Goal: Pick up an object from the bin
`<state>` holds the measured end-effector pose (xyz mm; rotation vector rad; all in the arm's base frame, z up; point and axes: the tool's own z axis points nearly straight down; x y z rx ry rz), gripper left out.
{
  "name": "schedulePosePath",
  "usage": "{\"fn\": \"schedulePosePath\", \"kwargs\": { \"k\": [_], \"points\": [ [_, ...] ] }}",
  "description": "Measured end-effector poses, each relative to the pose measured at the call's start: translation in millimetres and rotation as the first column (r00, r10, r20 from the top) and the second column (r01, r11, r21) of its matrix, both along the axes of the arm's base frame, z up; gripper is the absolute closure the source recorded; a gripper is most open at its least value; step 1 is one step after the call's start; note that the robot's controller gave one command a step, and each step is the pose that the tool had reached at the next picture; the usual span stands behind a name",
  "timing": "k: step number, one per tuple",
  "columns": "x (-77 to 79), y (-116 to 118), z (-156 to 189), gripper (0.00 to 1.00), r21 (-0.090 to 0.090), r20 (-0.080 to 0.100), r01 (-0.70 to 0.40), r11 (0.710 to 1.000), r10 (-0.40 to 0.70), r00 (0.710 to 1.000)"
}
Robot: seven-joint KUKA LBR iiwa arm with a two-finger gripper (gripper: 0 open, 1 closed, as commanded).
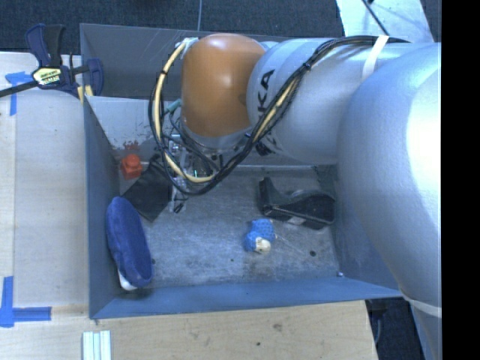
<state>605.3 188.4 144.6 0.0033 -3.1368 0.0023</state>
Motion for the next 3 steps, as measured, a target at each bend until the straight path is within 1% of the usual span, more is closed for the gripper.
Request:
{"fn": "schedulePosePath", "kwargs": {
  "k": [1,2,3],
  "points": [
    [-22.9,13,-78,0.0,0.0,0.0,0.101,0.995,-0.101,0.995],
    [-19.4,12,-72,1.0,0.003,0.009,0.103,0.995,-0.103,0.995],
    [2.3,11,63,1.0,0.006,0.016,0.077,0.997,-0.077,0.997]
  ]
}}
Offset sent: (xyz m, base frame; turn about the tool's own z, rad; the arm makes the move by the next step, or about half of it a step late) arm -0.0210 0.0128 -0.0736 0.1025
